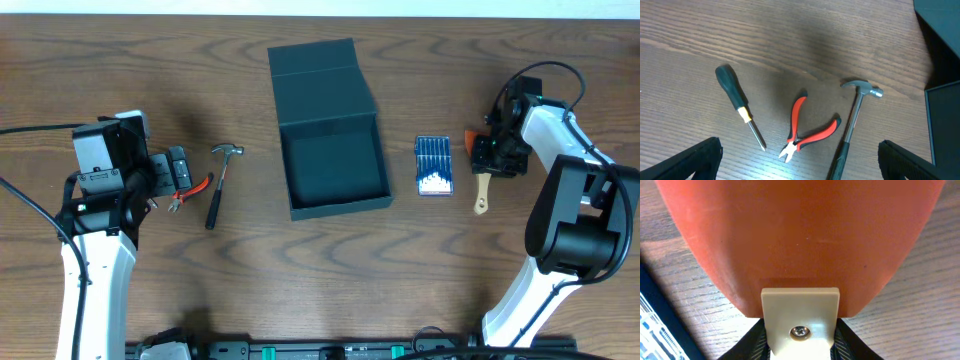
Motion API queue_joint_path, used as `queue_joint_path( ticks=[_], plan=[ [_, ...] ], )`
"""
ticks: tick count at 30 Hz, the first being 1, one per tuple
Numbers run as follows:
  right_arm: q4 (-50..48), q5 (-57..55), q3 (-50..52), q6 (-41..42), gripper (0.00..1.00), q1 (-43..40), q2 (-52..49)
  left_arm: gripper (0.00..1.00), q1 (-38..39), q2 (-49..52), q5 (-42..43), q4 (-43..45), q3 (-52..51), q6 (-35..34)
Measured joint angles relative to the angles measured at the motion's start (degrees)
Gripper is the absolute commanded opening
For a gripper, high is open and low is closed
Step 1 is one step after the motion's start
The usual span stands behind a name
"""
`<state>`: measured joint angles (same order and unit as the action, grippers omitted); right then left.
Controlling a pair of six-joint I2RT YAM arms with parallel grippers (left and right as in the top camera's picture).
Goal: Pack container
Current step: 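Carry the scraper with the right gripper and lower it into the box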
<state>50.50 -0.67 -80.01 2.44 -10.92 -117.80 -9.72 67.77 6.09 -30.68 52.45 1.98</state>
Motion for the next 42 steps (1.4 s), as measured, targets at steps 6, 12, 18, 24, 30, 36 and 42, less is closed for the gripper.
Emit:
queue_joint_path(
  ticks=[6, 12, 18, 24, 30, 36, 42],
  plan=[
    [0.5, 0.3, -0.3, -0.2, 0.01, 0.3, 7.8, 0.98, 0.0, 0.0, 0.0, 0.0, 0.0, 0.0],
    [-1.1, 6.8, -5.2, -6.9, 0.01, 6.7, 25.1, 0.98, 0.0, 0.0, 0.0, 0.0, 0.0, 0.0],
    [-4.0, 14.3, -6.8, -20.9, 0.01, 21.9, 36.1, 0.98, 0.0, 0.0, 0.0, 0.0, 0.0, 0.0],
    [-3.8, 17.1, -6.8, -40.5, 0.01, 35.9, 34.9, 0.98, 0.0, 0.0, 0.0, 0.0, 0.0, 0.0],
    [-3.7, 17.7, -6.7, -56.5, 0.01, 40.5, 28.0, 0.98, 0.0, 0.0, 0.0, 0.0, 0.0, 0.0],
    [-5.6, 17.4, -6.7, -67.6, 0.01, 39.3, 17.9, 0.98, 0.0, 0.0, 0.0, 0.0, 0.0, 0.0],
    [-9.9, 16.9, -6.5, -73.6, 0.01, 38.5, 7.3, 0.98, 0.0, 0.0, 0.0, 0.0, 0.0, 0.0]
  ],
)
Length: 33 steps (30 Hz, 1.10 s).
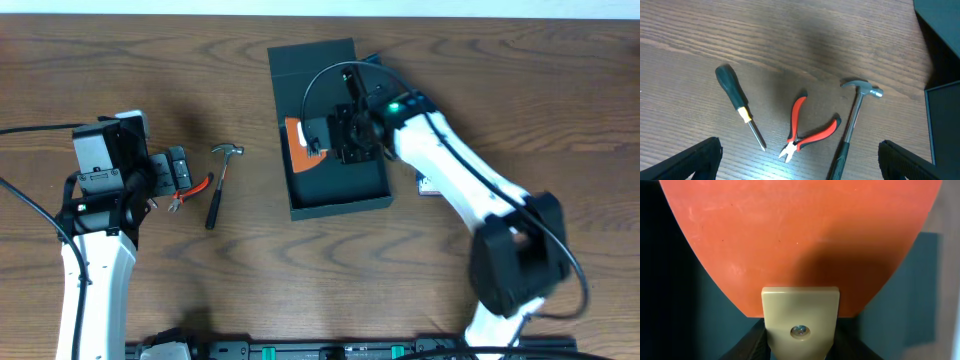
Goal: Pack container
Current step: 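Carry the scraper with the right gripper and lower it into the box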
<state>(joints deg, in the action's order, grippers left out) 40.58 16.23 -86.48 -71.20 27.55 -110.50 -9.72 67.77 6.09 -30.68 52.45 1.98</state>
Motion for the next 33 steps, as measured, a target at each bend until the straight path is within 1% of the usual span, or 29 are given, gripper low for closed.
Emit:
queue_joint_path(
  ticks=[6, 7, 13, 15, 16, 17, 18, 19, 22, 25, 30, 33],
  plan=[
    [-3.3, -0.2, 0.0, -1.6, 0.01, 0.0, -6.4, 0.98, 0.0, 0.0, 0.0, 0.0, 0.0, 0.0],
    [-3.4, -0.2, 0.0, -1.7, 0.03, 0.0, -6.9, 0.98, 0.0, 0.0, 0.0, 0.0, 0.0, 0.0],
    [-4.5, -1.0, 0.1, -1.2, 0.28, 0.0, -7.5, 0.99, 0.0, 0.0, 0.0, 0.0, 0.0, 0.0],
    [-4.4, -1.7, 0.1, 0.3, 0.35, 0.0, -7.5, 0.98, 0.0, 0.0, 0.0, 0.0, 0.0, 0.0],
    [-4.2, -2.3, 0.1, 2.1, 0.41, 0.0, -7.5, 0.98, 0.0, 0.0, 0.0, 0.0, 0.0, 0.0],
    [-3.9, -2.7, 0.0, 3.8, 0.43, 0.0, -7.5, 0.98, 0.0, 0.0, 0.0, 0.0, 0.0, 0.0],
    [-3.6, -3.0, 0.0, 5.3, 0.48, 0.0, -7.5, 0.98, 0.0, 0.0, 0.0, 0.0, 0.0, 0.0],
    [-3.5, -3.1, -0.1, 7.1, 0.98, 0.1, -7.4, 0.98, 0.0, 0.0, 0.0, 0.0, 0.0, 0.0],
    [-3.1, -3.7, -0.2, 10.9, 0.99, 0.4, -6.2, 0.98, 0.0, 0.0, 0.0, 0.0, 0.0, 0.0],
    [-2.4, -4.2, -0.2, 13.1, 0.99, 1.5, -2.2, 0.98, 0.0, 0.0, 0.0, 0.0, 0.0, 0.0],
    [0.4, -4.7, -0.6, 15.5, 0.99, 2.8, 8.7, 0.98, 0.0, 0.0, 0.0, 0.0, 0.0, 0.0],
    [2.1, -7.3, -1.0, 19.9, 0.99, 2.6, 16.0, 0.98, 0.0, 0.0, 0.0, 0.0, 0.0, 0.0]
  ],
)
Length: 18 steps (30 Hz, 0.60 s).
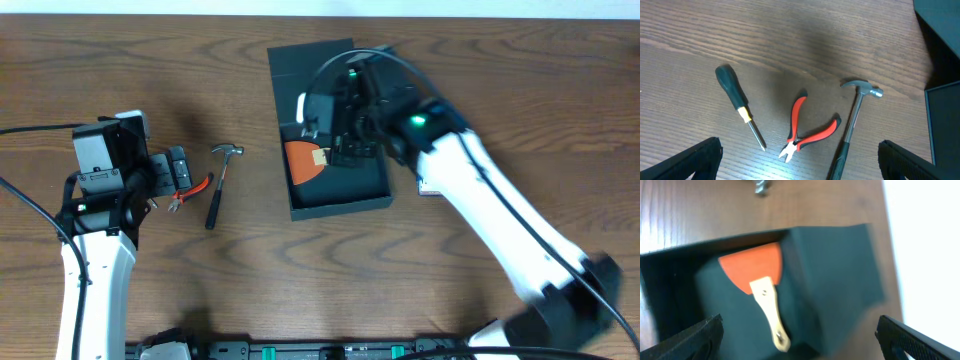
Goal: Pack container
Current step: 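Carry the scraper with the right gripper and lower it into the box, then move the right gripper to the screwdriver case and grasp it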
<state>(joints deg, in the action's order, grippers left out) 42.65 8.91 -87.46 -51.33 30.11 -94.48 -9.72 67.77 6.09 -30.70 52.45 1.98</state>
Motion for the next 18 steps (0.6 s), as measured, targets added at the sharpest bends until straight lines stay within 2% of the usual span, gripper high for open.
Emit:
queue_joint_path(
  ticks=[3, 7, 13, 18],
  plan=[
    [1.5, -4.5, -0.5, 7.4, 0.99, -1.9, 6.1, 0.98, 0.0, 0.0, 0.0, 0.0, 0.0, 0.0],
    [6.5, -7.3, -1.2, 20.9, 0.99, -10.9, 10.0, 0.98, 0.0, 0.0, 0.0, 0.0, 0.0, 0.0],
    [15.6, -1.0, -0.9, 35.1, 0.99, -24.8, 6.6, 0.98, 0.0, 0.0, 0.0, 0.0, 0.0, 0.0],
    [15.8, 2.2, -0.4, 43.7, 0.99, -29.2, 1.0, 0.98, 0.0, 0.0, 0.0, 0.0, 0.0, 0.0]
  ],
)
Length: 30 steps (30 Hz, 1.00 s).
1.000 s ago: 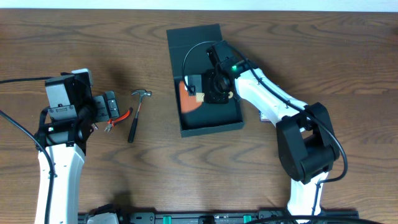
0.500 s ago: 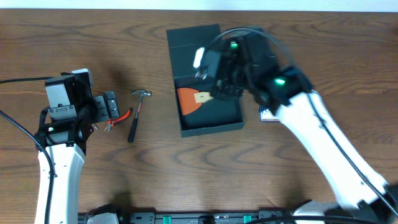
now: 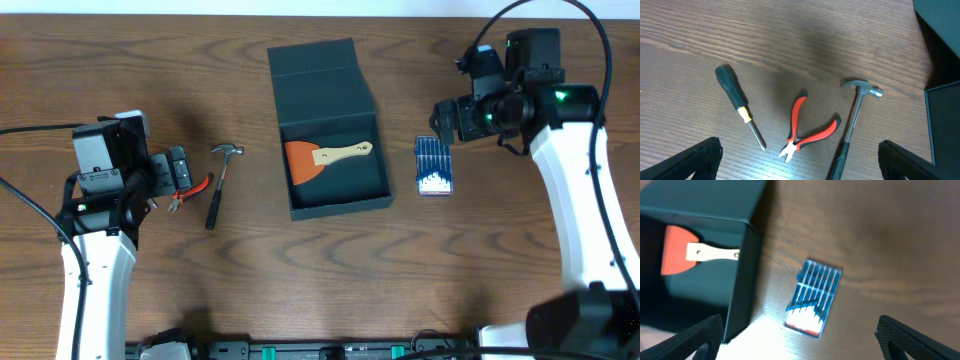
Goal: Pack container
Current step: 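Move the right gripper to the screwdriver case and grasp it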
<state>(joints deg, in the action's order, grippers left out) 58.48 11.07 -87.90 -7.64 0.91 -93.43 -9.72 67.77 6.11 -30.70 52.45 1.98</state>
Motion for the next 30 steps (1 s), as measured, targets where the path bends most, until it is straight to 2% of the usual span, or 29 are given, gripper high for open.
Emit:
queue_joint_path(
  ticks=[7, 11, 18, 30],
  plan=[
    [-1.0, -5.7, 0.3, 14.8, 0.99, -0.2, -12.0, 0.98, 0.0, 0.0, 0.0, 0.0, 0.0, 0.0],
    [-2.0, -7.5, 0.5, 19.0, 0.99, -0.2, -18.9, 0.98, 0.0, 0.0, 0.0, 0.0, 0.0, 0.0],
    [-4.4, -8.0, 0.9, 17.9, 0.99, 0.1, -26.4, 0.98, 0.0, 0.0, 0.0, 0.0, 0.0, 0.0],
    [-4.8, -7.4, 0.9, 13.9, 0.99, 1.8, -27.1, 0.98, 0.0, 0.0, 0.0, 0.0, 0.0, 0.0]
  ],
)
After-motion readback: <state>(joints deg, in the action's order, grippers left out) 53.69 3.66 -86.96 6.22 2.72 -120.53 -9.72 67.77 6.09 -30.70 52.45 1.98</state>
